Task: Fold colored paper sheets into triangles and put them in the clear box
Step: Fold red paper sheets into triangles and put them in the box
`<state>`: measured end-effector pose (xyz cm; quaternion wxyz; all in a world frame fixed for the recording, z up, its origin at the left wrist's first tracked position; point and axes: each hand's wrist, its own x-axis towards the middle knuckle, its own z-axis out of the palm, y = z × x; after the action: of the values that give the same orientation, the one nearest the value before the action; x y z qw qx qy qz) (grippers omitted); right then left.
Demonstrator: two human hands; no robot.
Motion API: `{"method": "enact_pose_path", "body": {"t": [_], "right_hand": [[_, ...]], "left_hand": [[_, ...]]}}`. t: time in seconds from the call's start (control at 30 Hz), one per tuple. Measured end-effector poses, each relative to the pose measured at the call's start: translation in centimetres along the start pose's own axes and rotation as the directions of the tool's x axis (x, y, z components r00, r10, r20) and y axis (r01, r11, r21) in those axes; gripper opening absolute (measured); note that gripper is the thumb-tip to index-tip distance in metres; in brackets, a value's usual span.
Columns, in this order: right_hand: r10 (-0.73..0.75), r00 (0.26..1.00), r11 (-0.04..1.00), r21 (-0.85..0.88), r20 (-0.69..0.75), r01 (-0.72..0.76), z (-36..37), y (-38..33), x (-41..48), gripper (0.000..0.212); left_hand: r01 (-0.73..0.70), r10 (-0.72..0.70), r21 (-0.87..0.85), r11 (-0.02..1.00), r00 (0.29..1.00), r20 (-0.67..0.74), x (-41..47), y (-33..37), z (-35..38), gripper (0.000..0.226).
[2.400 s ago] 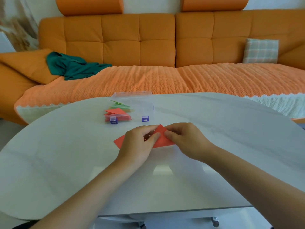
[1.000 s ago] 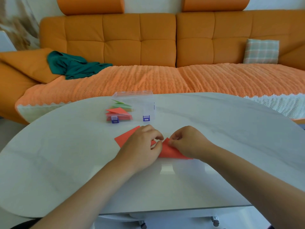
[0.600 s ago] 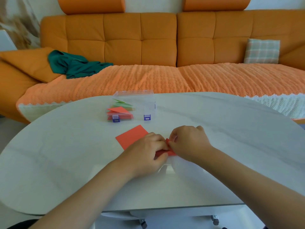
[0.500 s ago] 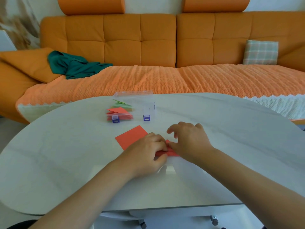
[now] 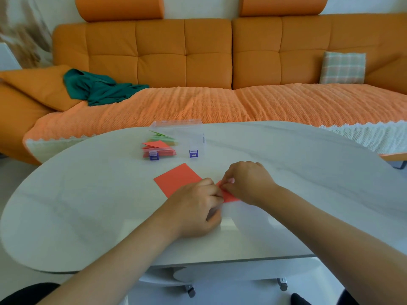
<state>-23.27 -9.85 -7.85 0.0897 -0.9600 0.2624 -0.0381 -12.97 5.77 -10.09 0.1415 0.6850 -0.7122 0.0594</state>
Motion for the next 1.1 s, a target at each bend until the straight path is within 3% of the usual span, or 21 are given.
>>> {"method": "enact_pose_path", "body": {"t": [0.37, 0.5, 0.6, 0.73, 0.83, 1.0, 1.1], "right_hand": [[-0.001, 0.999, 0.999, 0.038, -0.046, 0.003, 0.2, 0.2, -0.3, 0.016], [-0.02, 0.998, 0.999, 0.035, -0.063, 0.022, 0.3, 0.3, -0.4, 0.015], [-0.053, 0.994, 0.998, -0.024, -0.092, 0.051, 0.5, 0.0, -0.6, 0.018], [-0.138, 0.979, 0.985, -0.128, -0.153, 0.119, 1.1, 0.2, -1.5, 0.023], [-0.263, 0.927, 0.943, -0.272, -0.267, 0.19, 1.9, 0.5, -2.1, 0.02], [-0.422, 0.86, 0.886, -0.329, -0.286, 0.325, 2.2, 0.8, -4.2, 0.022], [-0.432, 0.853, 0.887, -0.307, -0.292, 0.345, 2.4, 1.1, -5.8, 0.026]], "left_hand": [[0.051, -0.051, -0.023, 0.998, 0.999, -0.011, -1.9, 1.4, 0.6, 0.038], [0.145, -0.149, -0.114, 0.983, 0.988, -0.034, -2.4, 2.0, 0.5, 0.045], [0.171, -0.172, -0.086, 0.981, 0.985, 0.0, -2.4, 2.5, 0.6, 0.047], [0.163, -0.162, -0.092, 0.982, 0.987, 0.014, -2.5, 2.6, 0.8, 0.05], [0.166, -0.166, -0.116, 0.979, 0.986, 0.007, -2.5, 2.5, 0.7, 0.05], [0.194, -0.193, -0.127, 0.973, 0.981, 0.017, -2.4, 2.2, 0.8, 0.047], [0.182, -0.183, -0.125, 0.975, 0.983, 0.005, -2.4, 2.5, 0.7, 0.045]]}}
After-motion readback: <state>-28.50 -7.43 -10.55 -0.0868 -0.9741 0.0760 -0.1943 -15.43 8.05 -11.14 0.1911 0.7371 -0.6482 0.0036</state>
